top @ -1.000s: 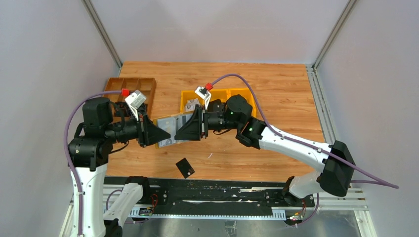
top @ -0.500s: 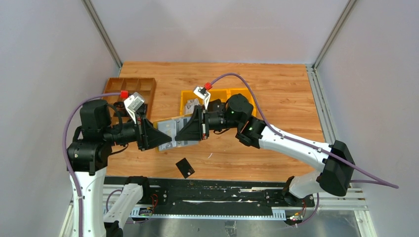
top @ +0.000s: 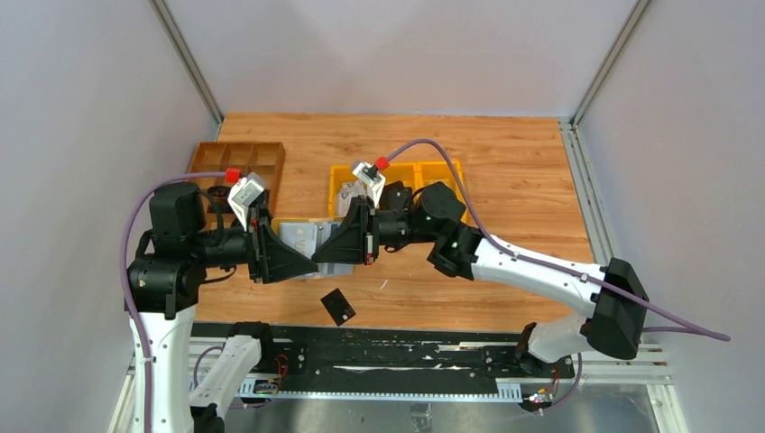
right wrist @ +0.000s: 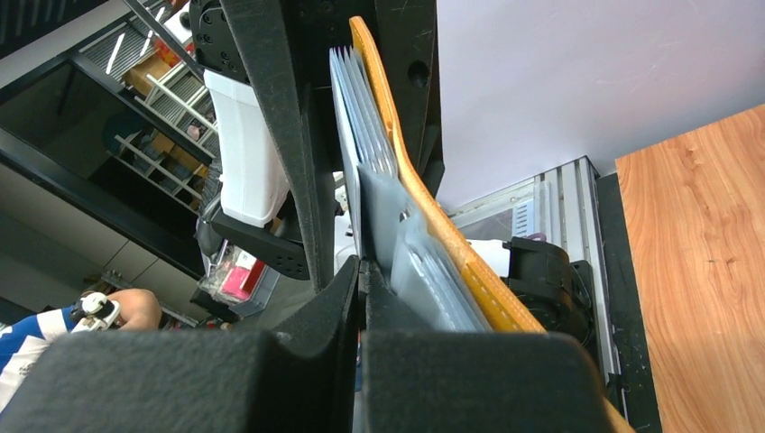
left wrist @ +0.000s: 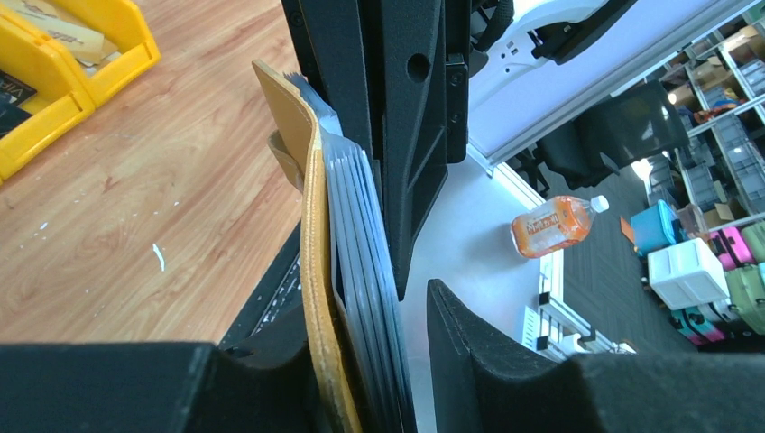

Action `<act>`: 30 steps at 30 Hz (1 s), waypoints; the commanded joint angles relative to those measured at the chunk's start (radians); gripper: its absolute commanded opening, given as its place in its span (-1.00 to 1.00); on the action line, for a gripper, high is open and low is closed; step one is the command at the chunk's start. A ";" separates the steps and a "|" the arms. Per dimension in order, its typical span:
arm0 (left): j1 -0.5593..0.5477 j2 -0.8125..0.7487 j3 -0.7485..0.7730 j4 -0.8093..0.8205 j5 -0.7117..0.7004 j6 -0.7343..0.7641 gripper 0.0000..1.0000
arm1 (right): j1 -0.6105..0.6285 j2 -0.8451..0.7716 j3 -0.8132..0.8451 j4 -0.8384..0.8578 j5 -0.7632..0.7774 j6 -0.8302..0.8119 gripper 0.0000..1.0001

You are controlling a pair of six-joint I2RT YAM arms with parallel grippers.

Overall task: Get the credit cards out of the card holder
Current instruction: Remove the credit card from the card holder.

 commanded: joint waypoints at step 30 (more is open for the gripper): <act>-0.014 0.009 0.064 -0.030 0.119 -0.104 -0.67 | -0.021 -0.081 -0.107 -0.006 0.151 -0.027 -0.49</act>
